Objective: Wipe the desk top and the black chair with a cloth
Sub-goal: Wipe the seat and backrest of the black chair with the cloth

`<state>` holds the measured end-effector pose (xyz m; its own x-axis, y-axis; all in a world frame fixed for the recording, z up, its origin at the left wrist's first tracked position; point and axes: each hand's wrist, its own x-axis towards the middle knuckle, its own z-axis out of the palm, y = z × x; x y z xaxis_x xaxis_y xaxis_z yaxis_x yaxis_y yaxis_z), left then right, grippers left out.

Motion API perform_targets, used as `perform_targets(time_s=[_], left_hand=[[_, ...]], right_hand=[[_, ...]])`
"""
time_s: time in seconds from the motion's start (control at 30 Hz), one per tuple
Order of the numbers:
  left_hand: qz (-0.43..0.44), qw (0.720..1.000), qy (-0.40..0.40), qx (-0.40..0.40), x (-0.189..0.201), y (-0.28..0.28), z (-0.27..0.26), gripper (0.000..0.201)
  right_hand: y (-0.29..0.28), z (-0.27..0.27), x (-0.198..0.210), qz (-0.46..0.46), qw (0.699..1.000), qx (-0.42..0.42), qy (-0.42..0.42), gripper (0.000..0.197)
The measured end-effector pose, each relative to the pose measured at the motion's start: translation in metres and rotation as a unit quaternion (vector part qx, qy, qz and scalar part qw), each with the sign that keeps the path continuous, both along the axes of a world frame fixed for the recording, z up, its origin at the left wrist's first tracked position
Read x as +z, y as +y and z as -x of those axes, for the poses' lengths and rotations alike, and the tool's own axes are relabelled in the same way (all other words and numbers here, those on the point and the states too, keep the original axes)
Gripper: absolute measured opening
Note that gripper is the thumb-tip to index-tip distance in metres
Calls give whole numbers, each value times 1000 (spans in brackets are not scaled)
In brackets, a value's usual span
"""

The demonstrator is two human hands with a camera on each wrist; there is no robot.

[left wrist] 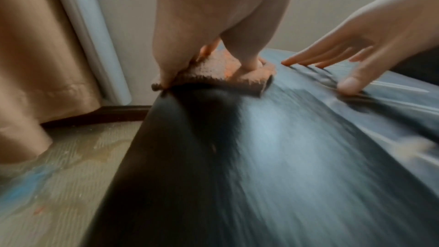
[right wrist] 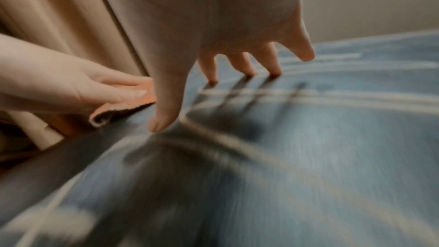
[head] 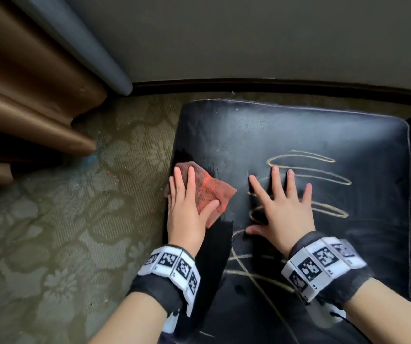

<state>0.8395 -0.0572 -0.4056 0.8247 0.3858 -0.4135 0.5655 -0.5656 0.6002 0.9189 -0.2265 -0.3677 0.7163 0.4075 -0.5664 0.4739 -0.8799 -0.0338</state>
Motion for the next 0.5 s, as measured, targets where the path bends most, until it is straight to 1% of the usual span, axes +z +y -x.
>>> perform_targets(time_s=[0.03,0.07,0.1,0.2,0.3,0.4,0.43,0.5], left_hand=[[10,1000,2,0,1,5,-8,86],[17,1000,1,0,1,9,-16,87],[20,1000,1,-1,1,13,-22,87],[21,1000,-3,-5,-1,23,-45,86],[39,999,-4,10,-4,40,-89,85],[56,998,17,13,-3,53,-133,82],[53,998,22,11,-3,55,-140,82],[62,998,11,16,-2,51,-135,81]], right_hand=[[0,-11,2,-16,999,14,-34,116],[1,-27,7,-7,999,30,-42,114],[2,-43,8,0,999,38,-38,115],[2,-78,4,26,999,23,17,117],[1,-78,-3,32,998,33,31,116],[-5,-79,-6,41,998,35,23,115],[-5,-81,-5,41,998,35,21,114],[-5,-81,-5,41,998,34,23,114]])
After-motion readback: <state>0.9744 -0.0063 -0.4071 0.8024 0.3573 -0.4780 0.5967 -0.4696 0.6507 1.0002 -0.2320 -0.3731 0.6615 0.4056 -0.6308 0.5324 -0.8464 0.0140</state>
